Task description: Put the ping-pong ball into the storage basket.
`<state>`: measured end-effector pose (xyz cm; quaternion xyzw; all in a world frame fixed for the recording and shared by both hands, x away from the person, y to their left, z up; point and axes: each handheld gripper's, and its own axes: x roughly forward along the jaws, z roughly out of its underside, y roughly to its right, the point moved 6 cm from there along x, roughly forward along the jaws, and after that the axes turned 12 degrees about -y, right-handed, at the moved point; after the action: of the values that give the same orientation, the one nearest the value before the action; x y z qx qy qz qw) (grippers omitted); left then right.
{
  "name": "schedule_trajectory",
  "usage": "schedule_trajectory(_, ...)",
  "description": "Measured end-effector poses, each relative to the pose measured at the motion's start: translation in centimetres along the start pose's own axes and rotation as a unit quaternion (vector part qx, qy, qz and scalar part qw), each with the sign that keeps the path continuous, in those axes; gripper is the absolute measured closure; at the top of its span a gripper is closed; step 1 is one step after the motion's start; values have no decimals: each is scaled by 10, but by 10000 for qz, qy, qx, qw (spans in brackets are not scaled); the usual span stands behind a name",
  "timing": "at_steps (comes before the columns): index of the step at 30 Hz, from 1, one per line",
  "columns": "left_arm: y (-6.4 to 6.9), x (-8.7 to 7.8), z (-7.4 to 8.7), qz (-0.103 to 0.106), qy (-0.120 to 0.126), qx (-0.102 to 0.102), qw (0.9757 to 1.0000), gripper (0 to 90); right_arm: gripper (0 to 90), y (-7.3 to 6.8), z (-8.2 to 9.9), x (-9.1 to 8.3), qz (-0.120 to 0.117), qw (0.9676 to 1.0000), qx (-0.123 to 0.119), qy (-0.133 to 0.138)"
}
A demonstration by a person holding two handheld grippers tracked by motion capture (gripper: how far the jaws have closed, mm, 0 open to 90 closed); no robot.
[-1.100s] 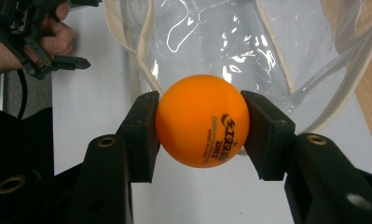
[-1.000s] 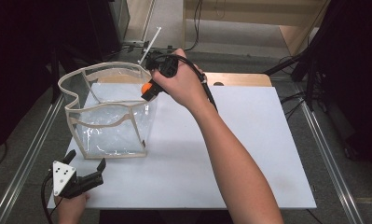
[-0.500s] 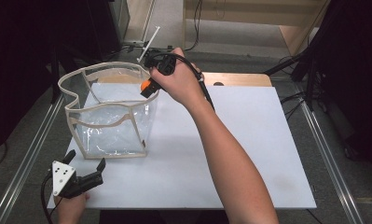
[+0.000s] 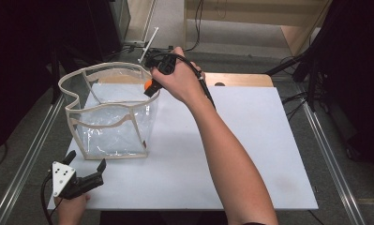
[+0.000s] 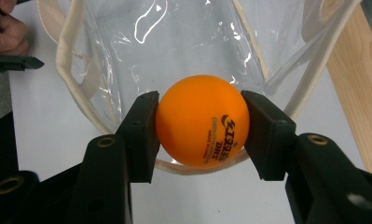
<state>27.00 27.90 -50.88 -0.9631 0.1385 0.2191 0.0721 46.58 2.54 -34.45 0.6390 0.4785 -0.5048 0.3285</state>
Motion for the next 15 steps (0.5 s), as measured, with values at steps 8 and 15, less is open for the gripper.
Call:
schedule_trajectory(8, 0, 0, 0, 3, 5, 10, 10000, 0, 311, -4, 4, -8, 67, 9999, 71, 135)
schedule_trajectory(15, 0, 0, 0, 2, -8, 25, 10000, 0, 194, -11, 14, -15, 107, 9995, 57, 295)
